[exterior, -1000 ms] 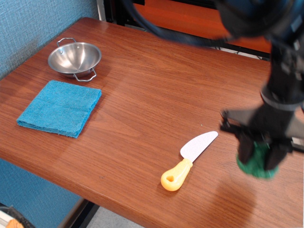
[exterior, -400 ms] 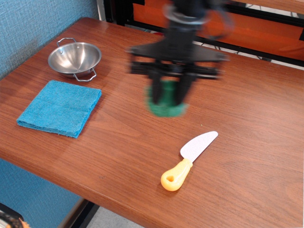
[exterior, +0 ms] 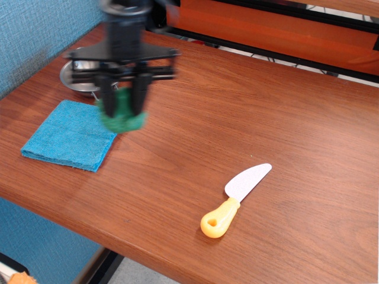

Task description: Pick up broccoli, move left placing it on top of blue cloth.

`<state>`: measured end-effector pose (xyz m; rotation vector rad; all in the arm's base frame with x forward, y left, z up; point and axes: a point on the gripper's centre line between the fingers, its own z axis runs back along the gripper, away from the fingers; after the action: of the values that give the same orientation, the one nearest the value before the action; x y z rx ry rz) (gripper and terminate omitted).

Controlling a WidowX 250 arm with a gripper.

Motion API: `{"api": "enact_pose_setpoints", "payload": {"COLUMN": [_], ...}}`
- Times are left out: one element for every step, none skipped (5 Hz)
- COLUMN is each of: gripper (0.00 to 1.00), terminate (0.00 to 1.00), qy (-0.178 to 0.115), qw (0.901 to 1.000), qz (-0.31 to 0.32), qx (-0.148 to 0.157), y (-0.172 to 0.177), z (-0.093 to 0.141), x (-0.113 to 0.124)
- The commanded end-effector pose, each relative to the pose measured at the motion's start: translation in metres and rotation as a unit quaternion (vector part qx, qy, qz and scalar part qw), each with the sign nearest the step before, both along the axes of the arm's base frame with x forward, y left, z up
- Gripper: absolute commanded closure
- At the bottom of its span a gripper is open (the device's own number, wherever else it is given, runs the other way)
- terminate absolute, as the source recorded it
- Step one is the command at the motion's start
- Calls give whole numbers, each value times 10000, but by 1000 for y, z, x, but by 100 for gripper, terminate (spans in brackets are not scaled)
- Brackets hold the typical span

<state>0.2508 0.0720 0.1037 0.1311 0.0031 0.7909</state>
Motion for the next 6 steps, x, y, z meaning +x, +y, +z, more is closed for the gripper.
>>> {"api": "enact_pose_setpoints", "payload": {"gripper": [100,100,100,100,0,0], "terminate": [0,0,0,0,0,0], "qy": [-127,111,81,235,318,221], "qw": [9970,9939,9940,9927,9933,9942], "qz": [709,979,1047,1149,1097,1030], "qx": [278,486,306,272,186,200], "y": [69,81,81,82,86,91], "z": [-14,-36,-48,-50,-42,-18], "x": [1,7,8,5,0,-3]}}
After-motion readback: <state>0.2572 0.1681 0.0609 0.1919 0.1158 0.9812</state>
